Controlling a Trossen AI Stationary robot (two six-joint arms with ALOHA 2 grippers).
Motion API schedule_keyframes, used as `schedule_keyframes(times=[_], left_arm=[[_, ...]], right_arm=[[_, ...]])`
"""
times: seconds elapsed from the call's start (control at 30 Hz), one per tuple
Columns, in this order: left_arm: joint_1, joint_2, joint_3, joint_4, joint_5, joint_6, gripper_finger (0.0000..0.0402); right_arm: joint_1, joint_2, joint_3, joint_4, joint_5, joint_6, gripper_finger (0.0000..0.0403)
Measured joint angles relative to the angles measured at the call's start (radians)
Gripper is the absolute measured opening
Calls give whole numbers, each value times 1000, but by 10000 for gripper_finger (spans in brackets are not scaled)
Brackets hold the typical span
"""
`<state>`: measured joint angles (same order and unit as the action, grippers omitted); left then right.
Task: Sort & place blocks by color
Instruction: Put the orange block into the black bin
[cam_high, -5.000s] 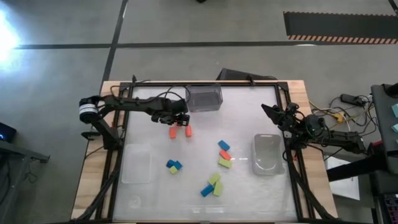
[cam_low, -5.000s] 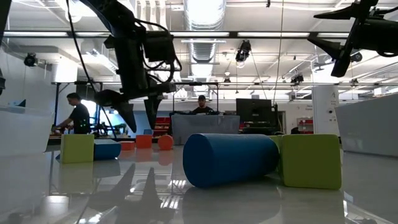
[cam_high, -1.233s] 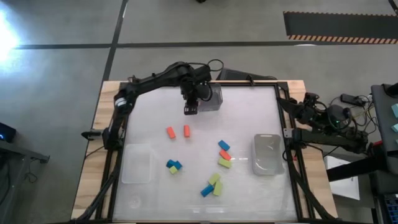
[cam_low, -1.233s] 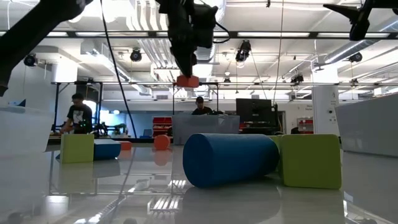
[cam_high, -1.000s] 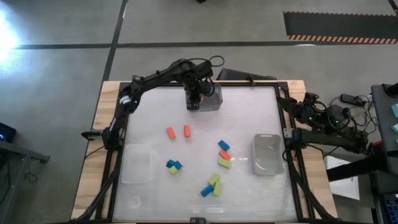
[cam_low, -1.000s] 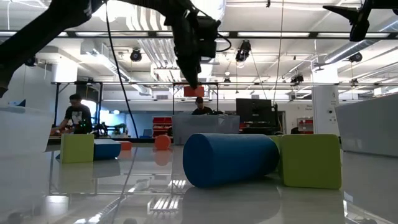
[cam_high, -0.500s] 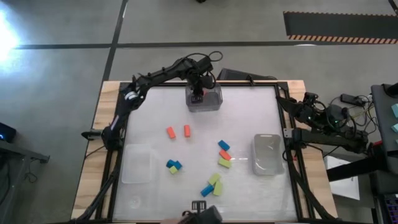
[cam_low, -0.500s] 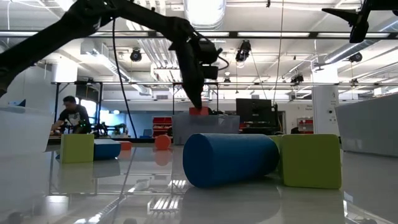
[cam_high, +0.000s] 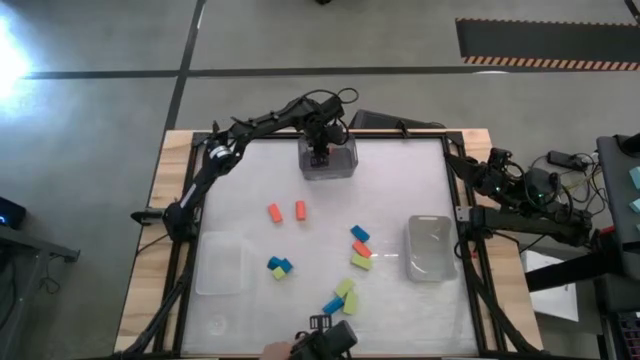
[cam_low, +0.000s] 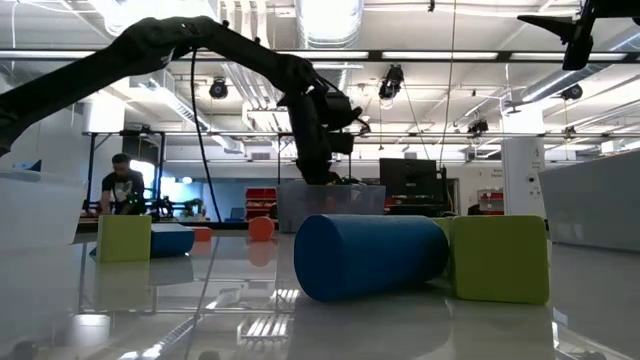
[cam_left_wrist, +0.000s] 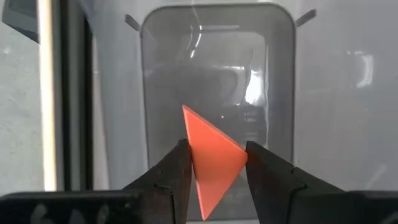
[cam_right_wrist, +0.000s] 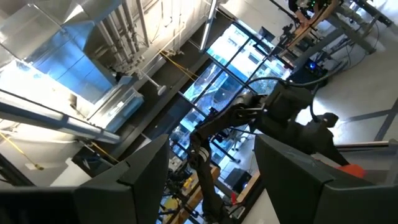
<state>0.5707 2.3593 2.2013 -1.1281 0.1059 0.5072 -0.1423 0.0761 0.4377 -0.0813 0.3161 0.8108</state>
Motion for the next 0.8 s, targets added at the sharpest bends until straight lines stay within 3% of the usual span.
schedule_keyframes(times=[0.8], left_arm=[[4,46,0,19,-2,0,124]], right_arm=[[0,0,0,-4,2,0,226]])
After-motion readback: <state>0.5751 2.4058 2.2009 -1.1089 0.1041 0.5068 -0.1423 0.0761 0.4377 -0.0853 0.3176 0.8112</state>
